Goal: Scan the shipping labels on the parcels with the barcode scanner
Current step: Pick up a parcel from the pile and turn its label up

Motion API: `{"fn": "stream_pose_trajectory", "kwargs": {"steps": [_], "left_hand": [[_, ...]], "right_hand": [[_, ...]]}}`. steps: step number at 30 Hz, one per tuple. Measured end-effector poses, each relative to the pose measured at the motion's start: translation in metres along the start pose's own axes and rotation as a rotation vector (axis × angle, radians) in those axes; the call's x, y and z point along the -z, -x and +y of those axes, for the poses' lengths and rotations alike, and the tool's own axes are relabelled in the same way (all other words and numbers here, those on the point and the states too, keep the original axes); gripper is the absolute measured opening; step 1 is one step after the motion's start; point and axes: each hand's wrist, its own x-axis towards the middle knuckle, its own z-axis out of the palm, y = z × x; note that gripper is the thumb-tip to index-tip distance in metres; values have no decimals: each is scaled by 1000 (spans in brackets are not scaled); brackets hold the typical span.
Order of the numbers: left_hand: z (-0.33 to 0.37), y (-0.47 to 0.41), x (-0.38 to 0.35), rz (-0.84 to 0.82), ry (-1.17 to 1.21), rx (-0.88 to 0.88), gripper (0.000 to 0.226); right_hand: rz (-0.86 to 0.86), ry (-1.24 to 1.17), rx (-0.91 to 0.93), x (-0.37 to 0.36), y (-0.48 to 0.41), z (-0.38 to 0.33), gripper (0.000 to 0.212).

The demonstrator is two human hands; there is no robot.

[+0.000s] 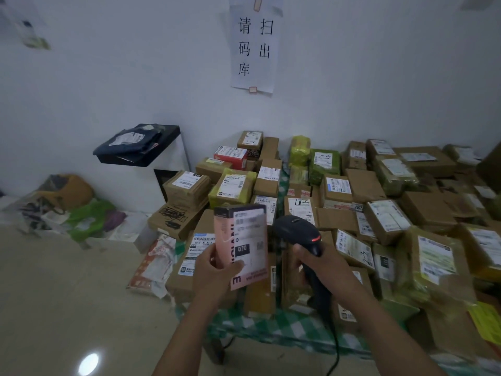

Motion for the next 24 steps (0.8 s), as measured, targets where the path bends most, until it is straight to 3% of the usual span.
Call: {"fn": "stream_pose_trajectory", "kwargs": {"steps": [6,24], "left_hand": [[-2,-4,5,228,-27,-51,59],[-1,-7,-5,214,-73,-39,62]], "right_hand": [[-75,68,-11,13,7,-6,37],[-156,3,6,24,6,-7,45]]}}
